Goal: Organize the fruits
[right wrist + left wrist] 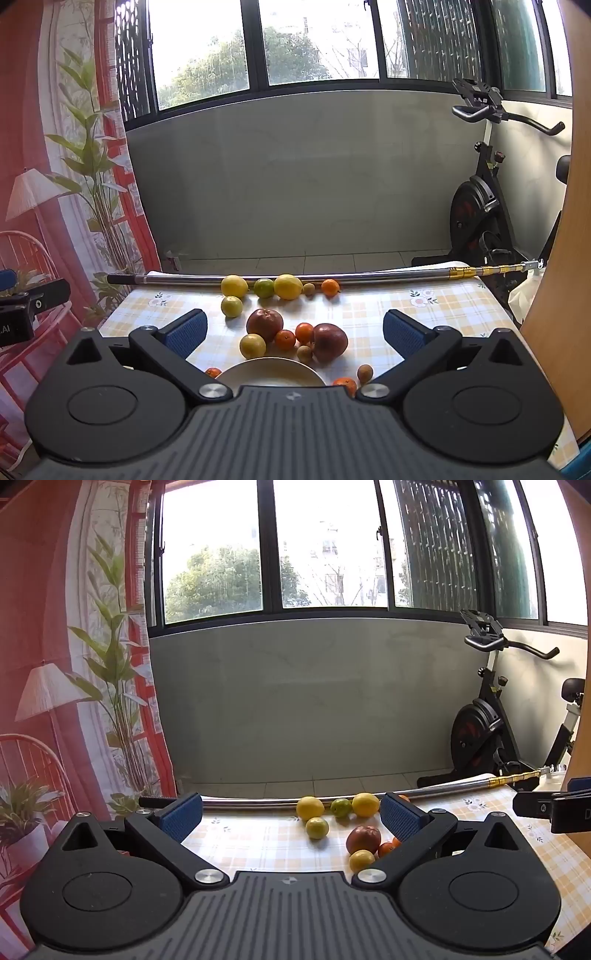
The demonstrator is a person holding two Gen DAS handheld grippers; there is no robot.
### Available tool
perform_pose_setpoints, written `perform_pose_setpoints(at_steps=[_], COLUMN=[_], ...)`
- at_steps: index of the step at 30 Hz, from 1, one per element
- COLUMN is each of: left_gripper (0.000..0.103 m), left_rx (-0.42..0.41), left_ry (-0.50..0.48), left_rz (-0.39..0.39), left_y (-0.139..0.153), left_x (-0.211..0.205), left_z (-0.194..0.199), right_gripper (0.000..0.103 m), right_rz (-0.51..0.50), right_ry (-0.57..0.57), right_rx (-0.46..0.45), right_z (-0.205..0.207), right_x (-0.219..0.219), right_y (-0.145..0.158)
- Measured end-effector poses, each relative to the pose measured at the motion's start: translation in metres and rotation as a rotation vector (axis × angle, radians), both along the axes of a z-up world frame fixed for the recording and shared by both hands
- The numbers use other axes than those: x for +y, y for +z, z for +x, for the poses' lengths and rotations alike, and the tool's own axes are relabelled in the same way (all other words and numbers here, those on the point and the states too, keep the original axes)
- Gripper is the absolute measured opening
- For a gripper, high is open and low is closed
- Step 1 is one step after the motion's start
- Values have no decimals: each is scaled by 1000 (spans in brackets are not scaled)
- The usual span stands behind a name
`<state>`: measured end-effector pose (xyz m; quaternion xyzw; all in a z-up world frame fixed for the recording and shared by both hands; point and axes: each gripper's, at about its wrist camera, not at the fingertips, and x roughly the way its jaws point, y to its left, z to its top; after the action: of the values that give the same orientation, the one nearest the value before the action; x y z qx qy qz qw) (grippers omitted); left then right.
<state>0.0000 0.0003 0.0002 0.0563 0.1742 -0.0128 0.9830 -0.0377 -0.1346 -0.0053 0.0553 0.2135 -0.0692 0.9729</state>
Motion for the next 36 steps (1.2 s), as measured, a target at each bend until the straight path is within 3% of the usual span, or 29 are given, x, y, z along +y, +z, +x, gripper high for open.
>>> perform_pose_setpoints(at_steps=[36], left_gripper=[103], left_rx=[-13], left_ry=[10], left_rz=[-18], left_y=[0], left_x=[2], left_z=[-3], right_gripper=[103], right_rz=[-21], right_ry=[-19], right_rx=[-30], right_z=[-8], right_x=[3], right_y=[3])
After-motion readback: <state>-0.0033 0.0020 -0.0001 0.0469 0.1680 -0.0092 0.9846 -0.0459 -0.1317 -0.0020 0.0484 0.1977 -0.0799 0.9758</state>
